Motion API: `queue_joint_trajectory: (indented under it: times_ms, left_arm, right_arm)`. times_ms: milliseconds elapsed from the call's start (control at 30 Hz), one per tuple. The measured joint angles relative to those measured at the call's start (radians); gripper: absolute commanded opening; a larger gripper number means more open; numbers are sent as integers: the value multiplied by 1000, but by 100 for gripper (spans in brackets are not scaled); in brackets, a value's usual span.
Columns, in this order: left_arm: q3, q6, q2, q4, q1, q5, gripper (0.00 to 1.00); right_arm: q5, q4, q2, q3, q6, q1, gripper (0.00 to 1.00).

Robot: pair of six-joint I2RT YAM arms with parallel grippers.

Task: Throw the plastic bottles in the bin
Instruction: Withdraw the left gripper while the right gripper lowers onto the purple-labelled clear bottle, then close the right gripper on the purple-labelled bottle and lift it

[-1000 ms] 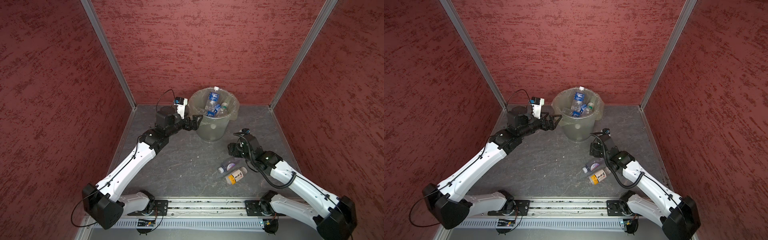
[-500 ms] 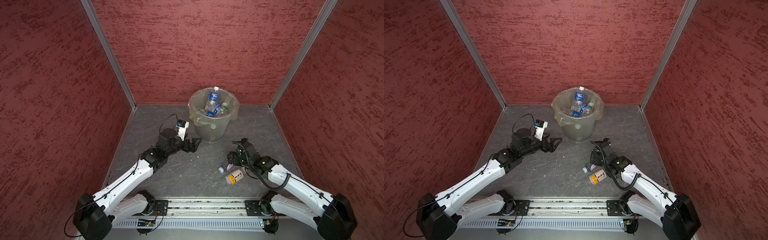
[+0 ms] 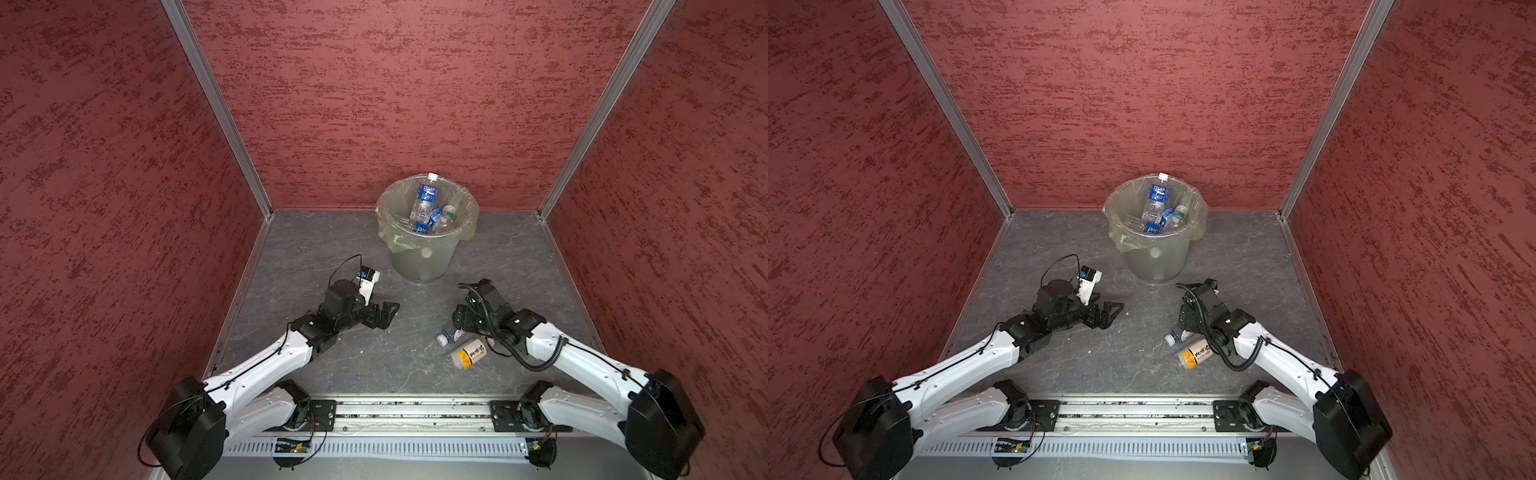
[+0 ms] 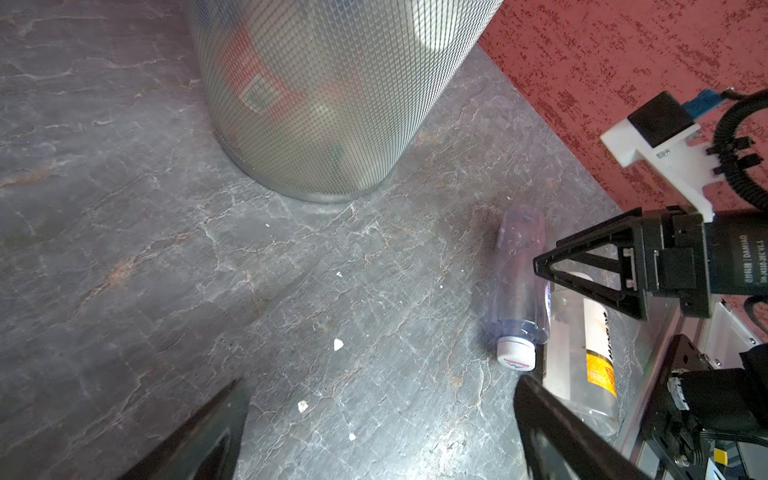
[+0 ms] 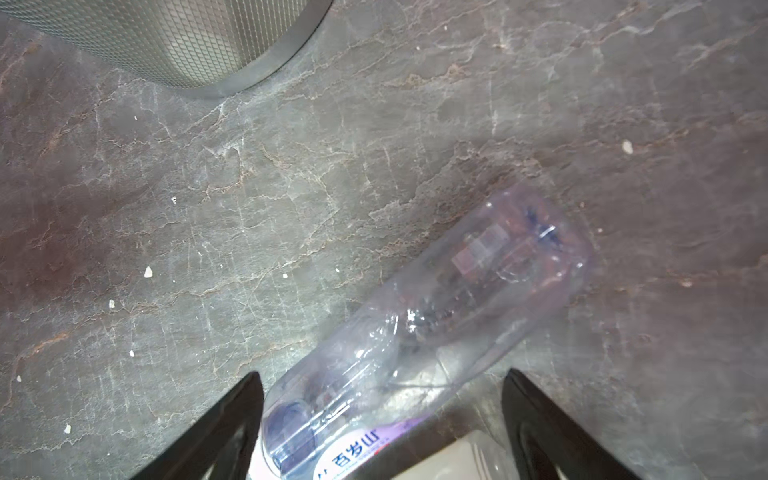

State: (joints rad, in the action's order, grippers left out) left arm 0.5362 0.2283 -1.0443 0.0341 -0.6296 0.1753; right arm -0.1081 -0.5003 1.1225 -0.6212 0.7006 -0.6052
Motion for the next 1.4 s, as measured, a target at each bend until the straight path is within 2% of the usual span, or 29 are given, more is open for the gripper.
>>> queue_joint_trajectory:
  times_ms: [467, 1033, 1167, 1300, 1400]
  left_arm:
    - [-123, -1, 43, -54, 0, 0, 99]
    - [-126, -1, -10, -88, 17, -1, 99]
    - [-126, 0, -10, -88, 24, -1, 99]
    - [-126, 1, -10, -89, 34, -1, 99]
    - [-126, 2, -10, -89, 37, -1, 99]
  right_arm:
    - [7, 65, 166, -44, -18, 0, 87]
    - [56, 164, 393, -152, -76, -13, 71]
    - [56, 164, 415, -167, -90, -21, 62]
    - [55, 166, 419, -174, -102, -26, 48]
    - [52, 168, 416, -175, -106, -29, 43]
